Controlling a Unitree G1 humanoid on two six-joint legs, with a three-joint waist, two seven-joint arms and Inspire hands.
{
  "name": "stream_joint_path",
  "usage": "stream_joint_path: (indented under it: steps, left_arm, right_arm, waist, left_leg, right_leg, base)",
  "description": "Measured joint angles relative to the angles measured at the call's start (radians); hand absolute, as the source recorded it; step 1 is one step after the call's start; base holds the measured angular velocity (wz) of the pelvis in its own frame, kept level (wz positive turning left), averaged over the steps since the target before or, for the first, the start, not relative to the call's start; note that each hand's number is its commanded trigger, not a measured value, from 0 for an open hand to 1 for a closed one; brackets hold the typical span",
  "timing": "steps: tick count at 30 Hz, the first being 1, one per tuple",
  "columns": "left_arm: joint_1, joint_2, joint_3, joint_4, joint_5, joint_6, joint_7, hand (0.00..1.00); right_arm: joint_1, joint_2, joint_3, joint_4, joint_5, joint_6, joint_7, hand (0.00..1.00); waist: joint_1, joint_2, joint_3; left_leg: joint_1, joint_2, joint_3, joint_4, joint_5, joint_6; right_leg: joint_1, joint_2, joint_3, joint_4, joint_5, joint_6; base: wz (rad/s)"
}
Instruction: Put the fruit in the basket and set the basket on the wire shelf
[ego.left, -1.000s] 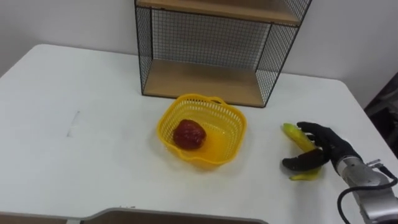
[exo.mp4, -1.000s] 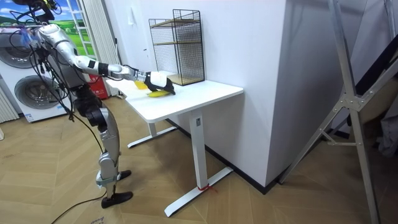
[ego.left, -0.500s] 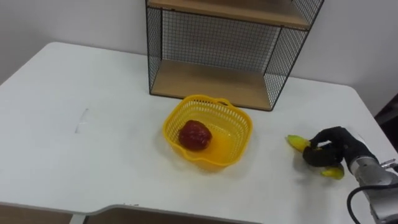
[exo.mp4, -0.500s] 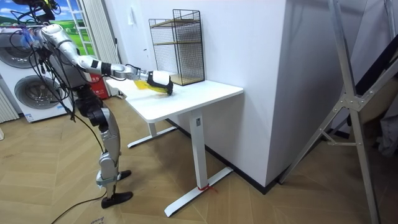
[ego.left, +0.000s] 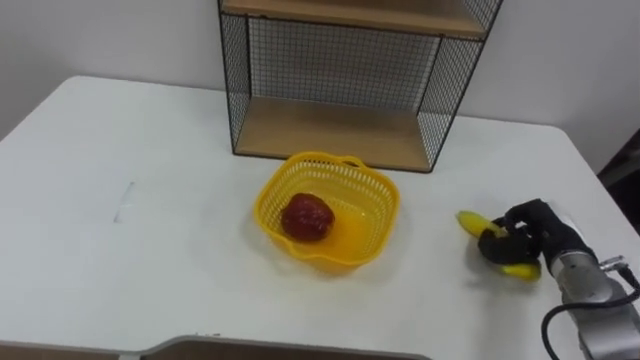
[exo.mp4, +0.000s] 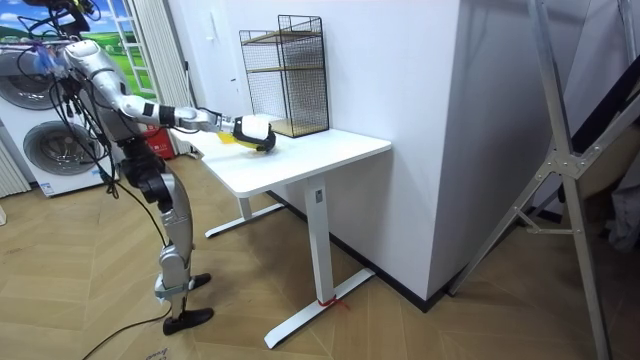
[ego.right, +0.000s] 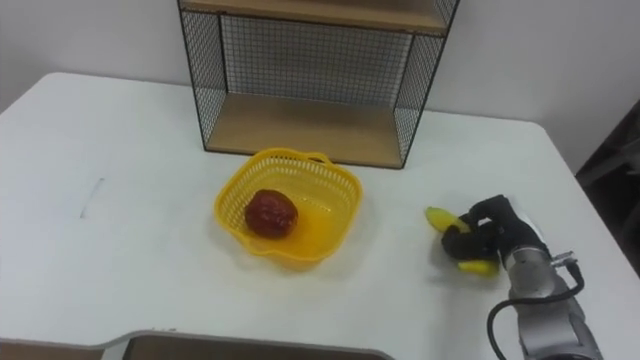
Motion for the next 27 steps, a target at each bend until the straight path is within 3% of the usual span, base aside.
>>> stream_joint_path:
  steps: [1, 6, 12, 19, 27]
  left_arm:
    - [0.000, -0.002, 0.000, 0.002, 0.000, -0.004, 0.000, 0.00]
    - [0.003, -0.006, 0.000, 0.010, 0.000, -0.005, 0.000, 0.00]
    - [0.027, -0.024, 0.001, 0.008, 0.003, -0.022, 0.000, 0.00]
    - [0.051, -0.047, -0.001, 0.005, 0.005, -0.021, 0.000, 0.00]
    - [0.065, -0.051, 0.000, 0.005, 0.008, -0.021, 0.000, 0.00]
  right_arm:
    - [0.005, 0.012, 0.005, -0.022, 0.064, 0.000, 0.000, 1.00]
    - [0.033, 0.035, 0.048, -0.125, 0.260, -0.001, 0.007, 1.00]
    - [0.038, 0.054, 0.047, -0.171, 0.548, -0.006, 0.005, 1.00]
    - [0.038, 0.064, 0.046, -0.228, 0.873, -0.007, -0.001, 1.00]
    - [0.038, 0.092, 0.044, -0.306, 0.951, -0.024, 0.012, 1.00]
  waist:
    - [0.001, 0.004, 0.0043]
    - [-0.001, 0.007, 0.0095]
    - [-0.003, 0.009, 0.0064]
    - [-0.007, 0.035, -0.0004]
    - [-0.019, 0.051, 0.0007]
  left_leg:
    - [0.003, 0.001, 0.007, -0.003, 0.000, 0.000]
    - [0.004, 0.002, 0.017, -0.012, 0.000, 0.001]
    - [0.006, 0.002, 0.015, -0.019, 0.000, 0.001]
    - [0.002, 0.001, 0.009, -0.012, 0.000, 0.001]
    - [-0.002, 0.000, 0.004, 0.004, 0.002, 0.003]
  right_leg:
    - [-0.001, 0.000, 0.010, 0.000, 0.000, 0.000]
    - [-0.002, -0.002, 0.014, 0.002, 0.000, 0.000]
    - [-0.001, -0.002, 0.007, 0.002, 0.000, 0.000]
    - [0.001, -0.002, 0.004, 0.005, 0.000, 0.000]
    - [0.005, -0.001, 0.004, 0.005, 0.000, 0.000]
  base:
    - [-0.16]
    - [-0.06]
    - [0.01]
    - [0.01]
    - [0.02]
